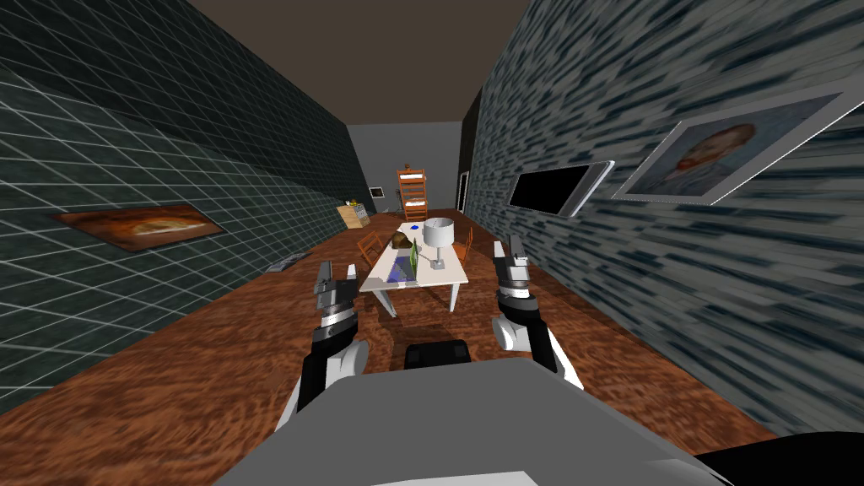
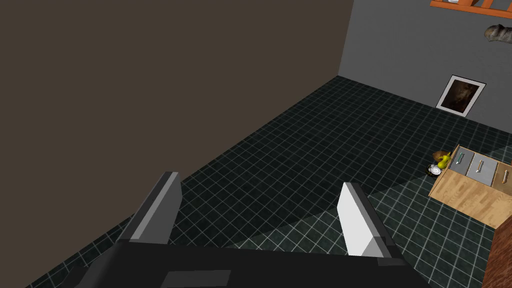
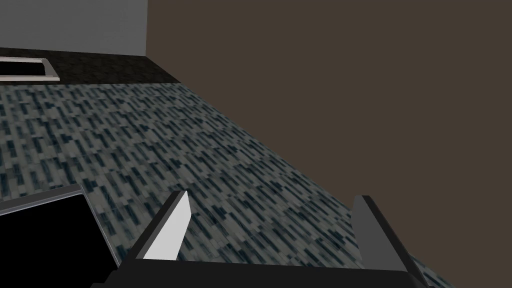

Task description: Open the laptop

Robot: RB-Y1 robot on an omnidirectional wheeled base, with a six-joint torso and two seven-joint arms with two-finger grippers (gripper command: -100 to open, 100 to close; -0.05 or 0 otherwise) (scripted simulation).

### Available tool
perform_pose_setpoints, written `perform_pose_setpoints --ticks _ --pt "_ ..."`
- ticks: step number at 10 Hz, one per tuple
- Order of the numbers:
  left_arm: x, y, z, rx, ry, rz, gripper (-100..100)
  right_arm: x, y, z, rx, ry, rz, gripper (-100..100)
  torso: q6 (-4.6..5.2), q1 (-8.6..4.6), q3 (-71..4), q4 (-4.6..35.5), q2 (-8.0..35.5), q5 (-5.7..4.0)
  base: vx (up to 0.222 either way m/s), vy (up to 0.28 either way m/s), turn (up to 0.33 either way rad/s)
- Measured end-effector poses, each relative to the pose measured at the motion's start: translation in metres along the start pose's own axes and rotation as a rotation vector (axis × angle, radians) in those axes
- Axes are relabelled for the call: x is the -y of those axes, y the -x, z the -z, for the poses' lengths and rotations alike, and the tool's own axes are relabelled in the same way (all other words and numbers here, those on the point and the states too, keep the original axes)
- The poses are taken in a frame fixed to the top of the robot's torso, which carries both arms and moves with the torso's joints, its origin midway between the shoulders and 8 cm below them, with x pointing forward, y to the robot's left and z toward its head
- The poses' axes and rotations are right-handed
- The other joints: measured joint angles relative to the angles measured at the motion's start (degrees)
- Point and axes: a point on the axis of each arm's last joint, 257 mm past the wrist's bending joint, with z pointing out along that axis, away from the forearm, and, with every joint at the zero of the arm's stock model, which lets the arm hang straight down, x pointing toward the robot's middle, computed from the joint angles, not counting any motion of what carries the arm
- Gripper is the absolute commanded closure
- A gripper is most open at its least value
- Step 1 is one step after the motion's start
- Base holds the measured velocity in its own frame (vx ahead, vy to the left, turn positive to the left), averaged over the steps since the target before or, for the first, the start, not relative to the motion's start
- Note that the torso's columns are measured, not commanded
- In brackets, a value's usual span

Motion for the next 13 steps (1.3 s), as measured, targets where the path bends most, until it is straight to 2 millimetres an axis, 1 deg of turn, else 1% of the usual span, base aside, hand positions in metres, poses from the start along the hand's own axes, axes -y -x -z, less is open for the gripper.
perform_pose_setpoints --ticks 1,2,9,10,11,13 --pt "0.0 0.0 0.0 0.0 0.0 0.0 0 0.0 0.0 0.0 0.0 0.0 0.0 0 0.0 0.0 -4.67 2.35 2.32 0.0 0.0 0.0 0.0" --pt "0.0 0.0 0.0 0.0 0.0 0.0 0 0.0 0.0 0.0 0.0 0.0 0.0 0 0.0 0.0 -12.0 6.0 5.97 0.0 0.0 0.0 0.0" --pt "0.0002 0.0 -0.0001 0.0 0.0 0.0 0 -0.0002 0.0 -0.0001 0.0 0.0 0.0 0 0.0 0.0 -70.73 35.37 35.39 0.0 0.0 0.0 0.0" --pt "0.0002 0.0 -0.0001 0.0 0.0 0.0 -100 -0.0002 0.0 -0.0001 0.0 0.0 0.0 0 0.0 0.0 -79.19 39.6 39.62 0.0 0.012 -0.012 0.003" --pt "-0.0008 -0.0015 -0.0011 -0.019 0.005 -0.011 -100 0.0 0.0 0.0 0.0 0.0 0.0 0 0.0 -0.02 -83.15 41.49 41.53 0.0 0.023 -0.023 0.004" --pt "-0.0053 -0.0067 -0.003 -0.066 0.024 -0.041 -100 0.0001 0.0 0.0001 0.0 0.0 0.0 0 0.0 -0.06 -84.56 42.19 42.15 -0.02 0.037 -0.043 0.006"
